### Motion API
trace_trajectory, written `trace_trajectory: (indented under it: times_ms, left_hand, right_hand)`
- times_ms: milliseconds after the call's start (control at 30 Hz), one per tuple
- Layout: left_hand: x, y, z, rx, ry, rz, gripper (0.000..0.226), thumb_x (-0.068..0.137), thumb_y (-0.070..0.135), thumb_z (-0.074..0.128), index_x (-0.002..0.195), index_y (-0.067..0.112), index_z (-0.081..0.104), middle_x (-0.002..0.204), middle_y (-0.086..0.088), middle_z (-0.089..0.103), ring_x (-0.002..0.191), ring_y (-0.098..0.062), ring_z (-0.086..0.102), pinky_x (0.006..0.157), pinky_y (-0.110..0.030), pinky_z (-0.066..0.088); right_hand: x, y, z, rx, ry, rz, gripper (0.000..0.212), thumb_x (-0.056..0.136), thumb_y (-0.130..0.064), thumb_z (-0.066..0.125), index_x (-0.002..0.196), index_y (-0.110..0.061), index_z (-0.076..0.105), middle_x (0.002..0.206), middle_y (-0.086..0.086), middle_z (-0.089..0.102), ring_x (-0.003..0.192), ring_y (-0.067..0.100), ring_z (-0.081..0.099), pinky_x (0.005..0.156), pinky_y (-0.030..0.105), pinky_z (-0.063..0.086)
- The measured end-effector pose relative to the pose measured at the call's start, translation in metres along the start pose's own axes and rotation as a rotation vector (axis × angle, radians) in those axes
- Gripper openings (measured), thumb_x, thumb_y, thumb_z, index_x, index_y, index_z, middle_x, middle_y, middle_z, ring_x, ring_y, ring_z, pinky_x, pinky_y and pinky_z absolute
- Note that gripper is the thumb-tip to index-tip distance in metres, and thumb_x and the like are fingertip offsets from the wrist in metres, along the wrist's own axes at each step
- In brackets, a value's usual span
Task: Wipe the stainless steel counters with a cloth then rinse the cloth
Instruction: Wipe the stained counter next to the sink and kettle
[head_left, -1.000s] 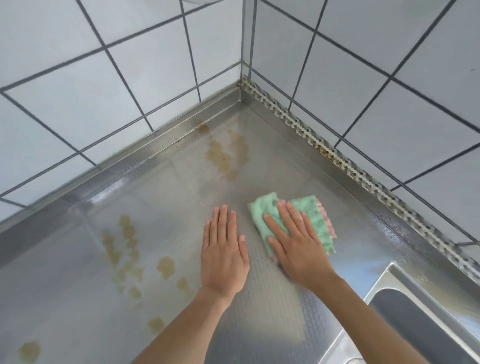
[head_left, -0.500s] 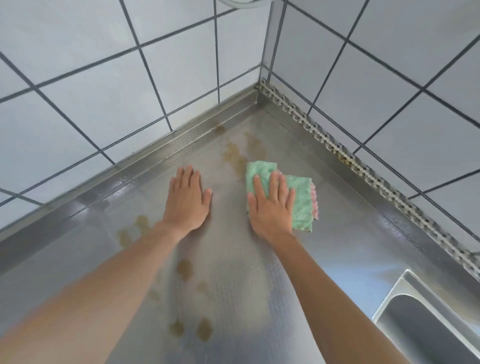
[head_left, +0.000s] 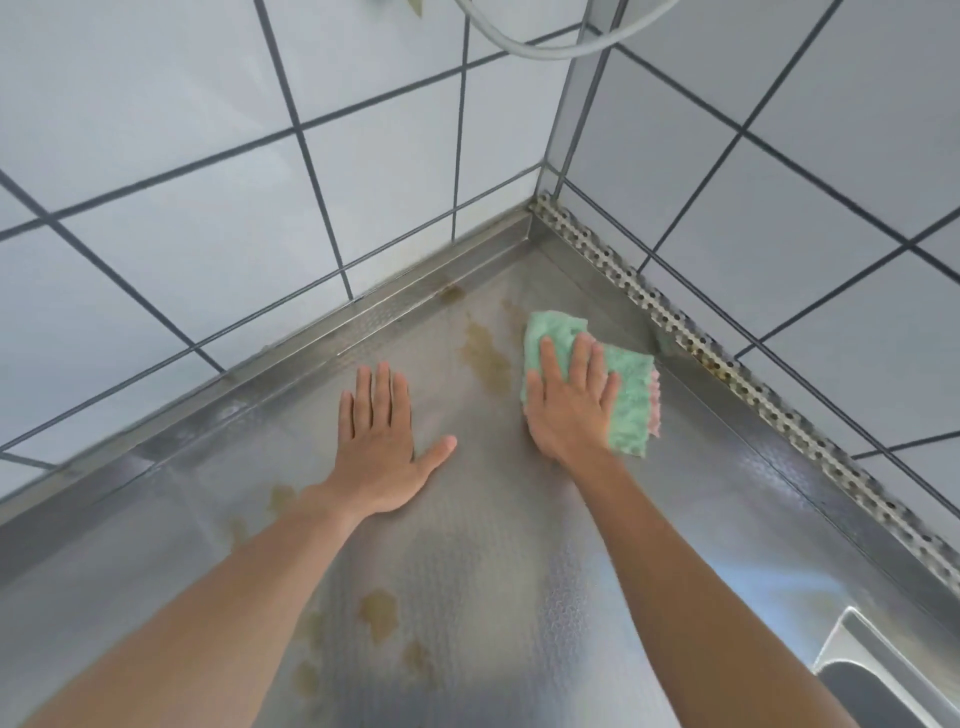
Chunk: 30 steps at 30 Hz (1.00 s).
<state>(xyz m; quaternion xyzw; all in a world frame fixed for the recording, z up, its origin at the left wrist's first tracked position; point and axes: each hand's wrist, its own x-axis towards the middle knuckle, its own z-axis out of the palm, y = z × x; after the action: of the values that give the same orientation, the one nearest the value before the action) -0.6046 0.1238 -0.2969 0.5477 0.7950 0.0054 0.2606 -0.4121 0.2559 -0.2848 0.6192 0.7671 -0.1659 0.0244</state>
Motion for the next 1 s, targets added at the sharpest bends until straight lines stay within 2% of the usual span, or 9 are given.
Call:
trace_trajectory:
  times_ms: [133,233,300,467,633,733,800,933,1000]
  left_hand:
    - [0.0,0.001,0.004,-0.037,0.082,-0.019,0.085,0.104,0.064,0.015,0.164,0.013,-0.017,0.169,-0.003,-0.033,0.153,-0.018,-0.037,0.126,-0.041,-0.022]
    - [-0.002,0.002,0.007,-0.008,0.123,-0.009,0.08,0.106,0.059,0.014,0.164,0.011,-0.014,0.171,-0.006,-0.029,0.156,-0.021,-0.032,0.129,-0.044,-0.016]
    - [-0.004,0.003,0.012,0.032,0.193,-0.002,0.078,0.106,0.057,0.008,0.164,0.009,-0.013,0.172,-0.008,-0.025,0.158,-0.025,-0.028,0.13,-0.045,-0.014]
    - [-0.003,0.001,0.016,0.033,0.182,0.007,0.081,0.103,0.06,0.007,0.162,0.01,-0.019,0.169,-0.008,-0.032,0.155,-0.025,-0.036,0.129,-0.046,-0.017]
    - [-0.002,0.001,0.016,0.036,0.188,0.011,0.08,0.105,0.059,0.011,0.157,0.013,-0.027,0.168,-0.009,-0.034,0.153,-0.025,-0.038,0.129,-0.046,-0.018]
    - [0.0,0.0,0.016,0.057,0.201,-0.001,0.082,0.099,0.062,0.001,0.158,0.011,-0.024,0.17,-0.009,-0.031,0.155,-0.025,-0.034,0.129,-0.046,-0.018]
    - [-0.001,0.0,0.016,0.061,0.2,0.002,0.087,0.092,0.065,-0.006,0.158,0.01,-0.023,0.17,-0.01,-0.029,0.156,-0.026,-0.033,0.129,-0.045,-0.018]
    - [-0.001,-0.001,0.017,0.07,0.213,0.009,0.086,0.091,0.065,-0.009,0.155,0.011,-0.027,0.17,-0.01,-0.029,0.155,-0.026,-0.035,0.129,-0.046,-0.018]
    - [-0.001,-0.001,0.016,0.057,0.2,0.01,0.085,0.091,0.065,-0.009,0.154,0.012,-0.029,0.169,-0.009,-0.031,0.154,-0.026,-0.036,0.129,-0.046,-0.018]
  right_hand:
    - [-0.025,-0.049,0.023,-0.055,-0.001,-0.318,0.055,0.109,-0.047,0.018,0.162,-0.036,0.015,0.173,0.005,-0.003,0.158,0.026,-0.013,0.127,0.052,-0.007]
    - [-0.072,-0.016,0.027,-0.097,-0.012,-0.528,0.054,0.109,-0.049,0.017,0.161,-0.038,0.022,0.173,0.002,0.004,0.159,0.022,-0.005,0.128,0.049,0.001]
    - [-0.085,0.024,0.018,-0.117,-0.039,-0.573,0.054,0.109,-0.053,0.013,0.161,-0.041,0.019,0.173,-0.002,0.005,0.159,0.018,-0.003,0.129,0.049,0.005]
    - [-0.032,0.075,-0.015,-0.125,-0.034,-0.284,0.06,0.104,-0.06,0.005,0.161,-0.044,0.009,0.173,-0.004,-0.002,0.159,0.018,-0.009,0.128,0.05,0.002]
    - [0.063,-0.016,-0.017,0.003,-0.021,-0.046,0.055,0.109,-0.049,0.013,0.162,-0.038,0.006,0.173,0.003,-0.008,0.158,0.025,-0.014,0.126,0.055,-0.008]
    - [0.074,-0.084,-0.002,-0.001,-0.051,-0.191,0.056,0.109,-0.046,0.013,0.163,-0.035,0.007,0.172,0.003,-0.01,0.158,0.025,-0.017,0.125,0.057,-0.011]
    - [0.057,-0.096,0.005,-0.025,-0.062,-0.344,0.056,0.108,-0.047,0.013,0.163,-0.034,0.01,0.173,0.003,-0.008,0.158,0.023,-0.016,0.125,0.056,-0.011]
    - [0.02,-0.036,0.001,-0.101,-0.118,-0.743,0.056,0.106,-0.055,0.009,0.16,-0.041,0.017,0.173,-0.005,0.001,0.158,0.014,-0.009,0.126,0.048,-0.011]
    - [0.026,-0.001,-0.01,-0.14,-0.11,-0.734,0.058,0.105,-0.057,0.005,0.16,-0.042,0.017,0.172,-0.007,0.0,0.158,0.014,-0.007,0.128,0.049,-0.007]
